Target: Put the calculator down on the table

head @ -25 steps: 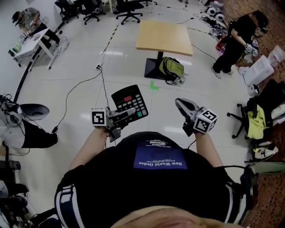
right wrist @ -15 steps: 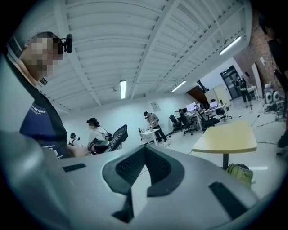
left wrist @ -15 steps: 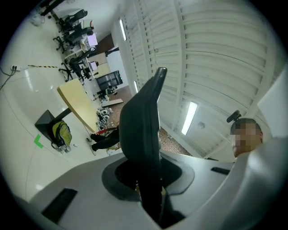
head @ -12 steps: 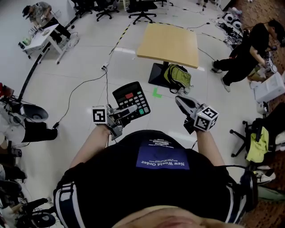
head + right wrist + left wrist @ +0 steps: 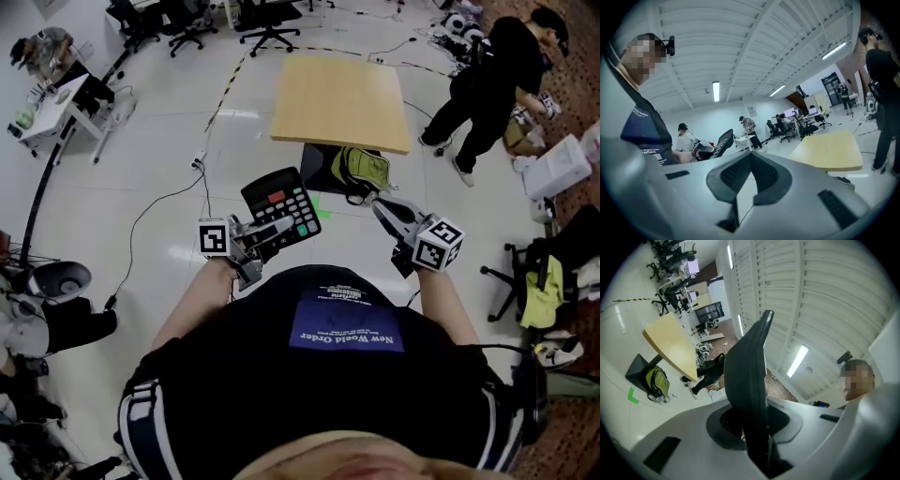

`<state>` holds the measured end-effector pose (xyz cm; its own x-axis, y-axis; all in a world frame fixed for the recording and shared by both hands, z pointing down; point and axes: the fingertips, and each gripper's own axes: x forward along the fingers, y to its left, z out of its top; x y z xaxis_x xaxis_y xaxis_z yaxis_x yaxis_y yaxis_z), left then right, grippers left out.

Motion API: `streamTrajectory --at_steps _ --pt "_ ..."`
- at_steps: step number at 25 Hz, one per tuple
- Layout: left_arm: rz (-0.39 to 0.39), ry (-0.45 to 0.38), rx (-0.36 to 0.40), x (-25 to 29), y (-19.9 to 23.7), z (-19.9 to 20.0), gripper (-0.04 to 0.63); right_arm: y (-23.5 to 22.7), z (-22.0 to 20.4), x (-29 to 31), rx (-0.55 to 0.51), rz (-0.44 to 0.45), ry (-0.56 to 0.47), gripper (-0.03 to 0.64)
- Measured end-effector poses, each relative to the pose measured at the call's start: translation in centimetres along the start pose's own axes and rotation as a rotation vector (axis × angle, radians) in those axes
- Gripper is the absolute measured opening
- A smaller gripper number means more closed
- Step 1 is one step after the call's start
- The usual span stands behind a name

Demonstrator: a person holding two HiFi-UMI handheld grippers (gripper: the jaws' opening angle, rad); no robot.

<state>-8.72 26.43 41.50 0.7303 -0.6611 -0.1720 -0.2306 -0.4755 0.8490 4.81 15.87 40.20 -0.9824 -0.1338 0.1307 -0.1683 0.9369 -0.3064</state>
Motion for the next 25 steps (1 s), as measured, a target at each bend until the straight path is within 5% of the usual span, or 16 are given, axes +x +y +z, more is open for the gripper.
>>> streamTrajectory --at_steps 11,17,25 --pt "-0.017 0.108 0.049 -2.3 7.9 15.1 0.086 -6.3 4.3 12.4 0.053 -0.079 -0.056 -0.012" --pt "-0.004 0.087 0.009 0.1 12.1 18.9 0.086 -12.4 5.4 15.0 0.083 -0.080 -0.029 -0.012" --pt "0.058 -0.038 -0.001 10.2 16.1 25.3 0.086 -25.4 10.3 16.1 0.065 0.059 -0.006 -0.012"
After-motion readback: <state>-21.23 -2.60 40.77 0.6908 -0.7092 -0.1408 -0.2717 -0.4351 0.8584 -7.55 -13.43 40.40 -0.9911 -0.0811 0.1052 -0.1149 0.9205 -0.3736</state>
